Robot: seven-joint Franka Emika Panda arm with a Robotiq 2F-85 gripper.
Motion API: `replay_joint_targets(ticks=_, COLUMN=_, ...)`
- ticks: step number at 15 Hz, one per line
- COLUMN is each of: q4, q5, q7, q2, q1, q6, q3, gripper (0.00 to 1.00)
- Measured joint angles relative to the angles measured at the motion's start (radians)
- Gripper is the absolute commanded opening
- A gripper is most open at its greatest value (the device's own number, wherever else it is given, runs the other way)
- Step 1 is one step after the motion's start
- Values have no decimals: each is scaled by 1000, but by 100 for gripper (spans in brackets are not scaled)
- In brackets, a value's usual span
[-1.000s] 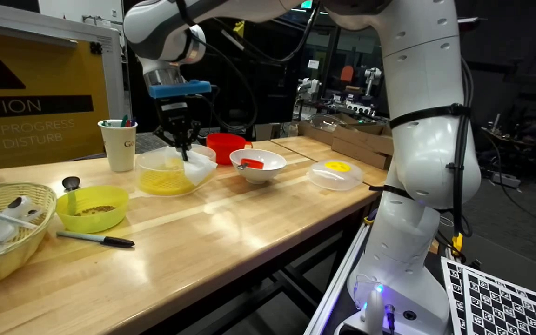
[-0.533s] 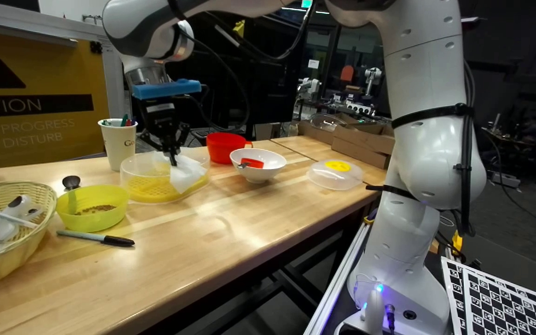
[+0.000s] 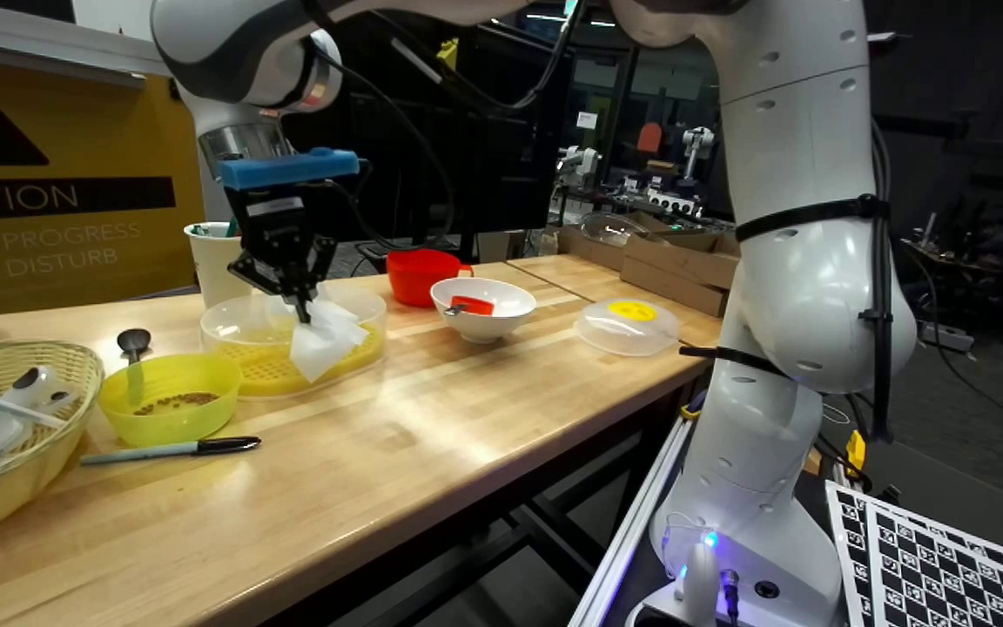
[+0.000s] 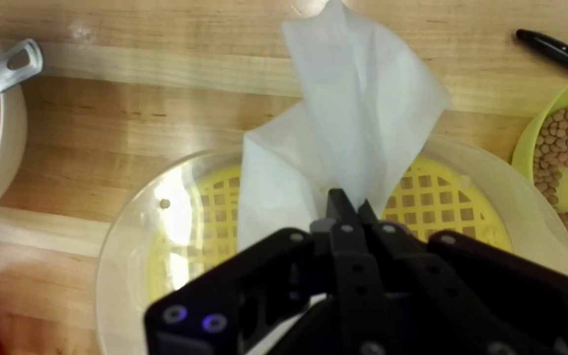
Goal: Use the white napkin to wipe the yellow container.
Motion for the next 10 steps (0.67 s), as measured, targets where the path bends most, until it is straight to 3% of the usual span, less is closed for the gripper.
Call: replay_joint_targets(ticks=10, q4=2, q5=0, q7=0, q2=-8, q1=-15, q6=1, q3=-6, gripper=0)
